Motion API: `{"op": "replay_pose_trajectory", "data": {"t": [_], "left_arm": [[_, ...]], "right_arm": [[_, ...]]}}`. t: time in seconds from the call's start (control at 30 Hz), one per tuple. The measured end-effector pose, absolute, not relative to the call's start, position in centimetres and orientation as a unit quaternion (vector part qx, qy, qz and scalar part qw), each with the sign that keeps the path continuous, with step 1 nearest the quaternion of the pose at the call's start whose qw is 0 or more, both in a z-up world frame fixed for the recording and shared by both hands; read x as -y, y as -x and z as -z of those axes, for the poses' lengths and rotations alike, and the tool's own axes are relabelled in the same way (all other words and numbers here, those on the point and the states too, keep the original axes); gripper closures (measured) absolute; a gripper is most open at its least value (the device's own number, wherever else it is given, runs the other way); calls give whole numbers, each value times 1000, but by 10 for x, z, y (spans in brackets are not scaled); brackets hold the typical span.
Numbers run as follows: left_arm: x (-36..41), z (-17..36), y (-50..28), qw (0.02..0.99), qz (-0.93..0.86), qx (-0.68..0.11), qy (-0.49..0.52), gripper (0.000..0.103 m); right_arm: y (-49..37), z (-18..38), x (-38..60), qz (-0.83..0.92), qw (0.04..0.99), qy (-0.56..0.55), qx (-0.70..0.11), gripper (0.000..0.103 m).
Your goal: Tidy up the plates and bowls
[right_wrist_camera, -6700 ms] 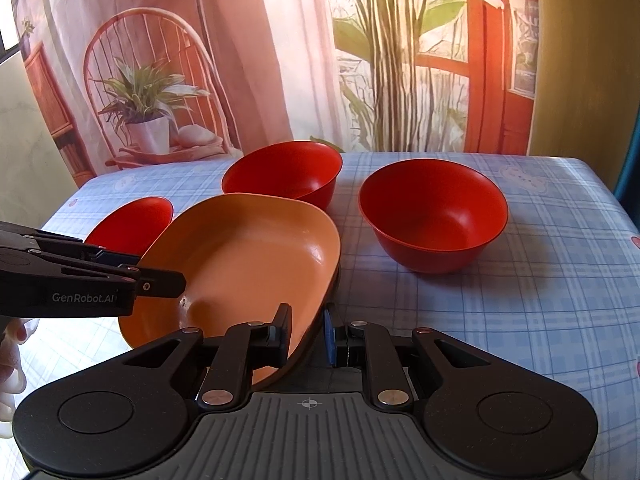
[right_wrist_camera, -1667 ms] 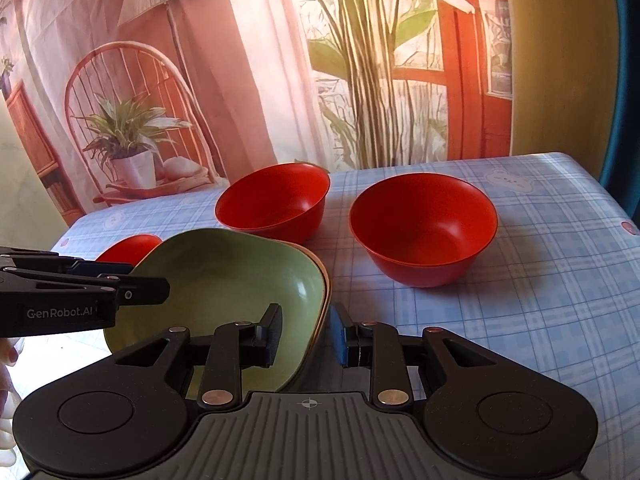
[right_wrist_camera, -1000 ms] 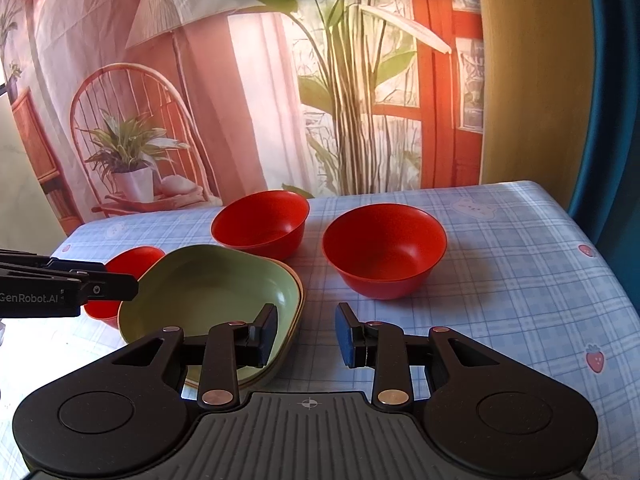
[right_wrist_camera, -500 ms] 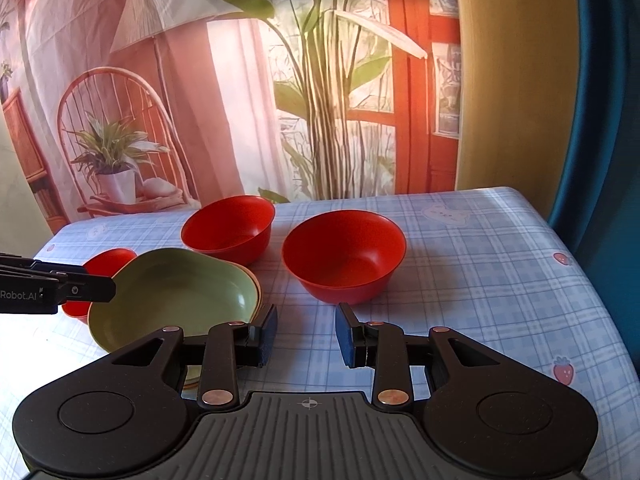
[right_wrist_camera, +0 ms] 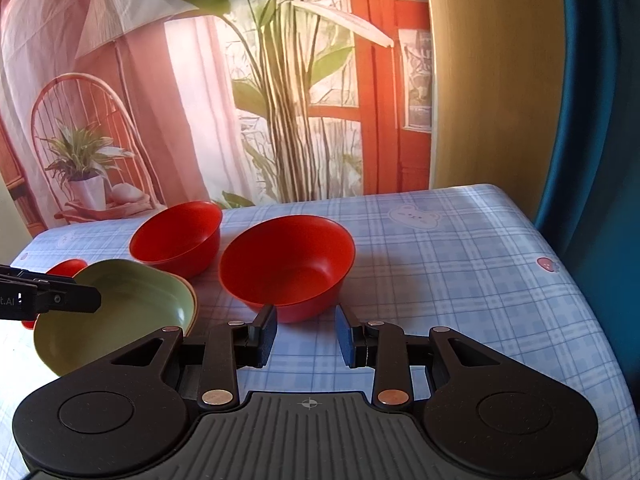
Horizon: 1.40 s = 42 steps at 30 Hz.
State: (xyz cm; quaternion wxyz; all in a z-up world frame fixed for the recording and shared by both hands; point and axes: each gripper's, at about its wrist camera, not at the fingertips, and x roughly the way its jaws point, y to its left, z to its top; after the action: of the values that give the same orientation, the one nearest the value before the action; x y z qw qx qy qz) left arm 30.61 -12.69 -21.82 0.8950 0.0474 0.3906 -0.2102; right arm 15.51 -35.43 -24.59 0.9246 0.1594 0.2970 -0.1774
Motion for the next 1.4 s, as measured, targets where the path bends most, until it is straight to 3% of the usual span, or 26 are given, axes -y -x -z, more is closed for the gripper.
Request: {"op": "replay_pose_trajectory", "data": {"t": [0.27, 0.93, 1.0, 1.13, 1.4], "left_arm": [[167, 226, -330, 889, 233, -391, -46, 59], [216, 266, -373, 873, 251, -417, -40, 60], [217, 268, -373, 874, 251, -415, -39, 65], [217, 269, -372, 876, 244, -413, -47, 87], [212, 259, -359, 879, 251, -403, -50, 87]], "right_arm": [[-168, 256, 385, 183, 924, -179, -285, 68], [-205, 283, 403, 163, 923, -196, -290, 68], [-206, 285, 403, 160, 922, -197, -291, 69], [-208, 286, 403, 155, 923, -196, -293, 76], [-201, 281, 399, 159, 923, -192, -294, 79]]}}
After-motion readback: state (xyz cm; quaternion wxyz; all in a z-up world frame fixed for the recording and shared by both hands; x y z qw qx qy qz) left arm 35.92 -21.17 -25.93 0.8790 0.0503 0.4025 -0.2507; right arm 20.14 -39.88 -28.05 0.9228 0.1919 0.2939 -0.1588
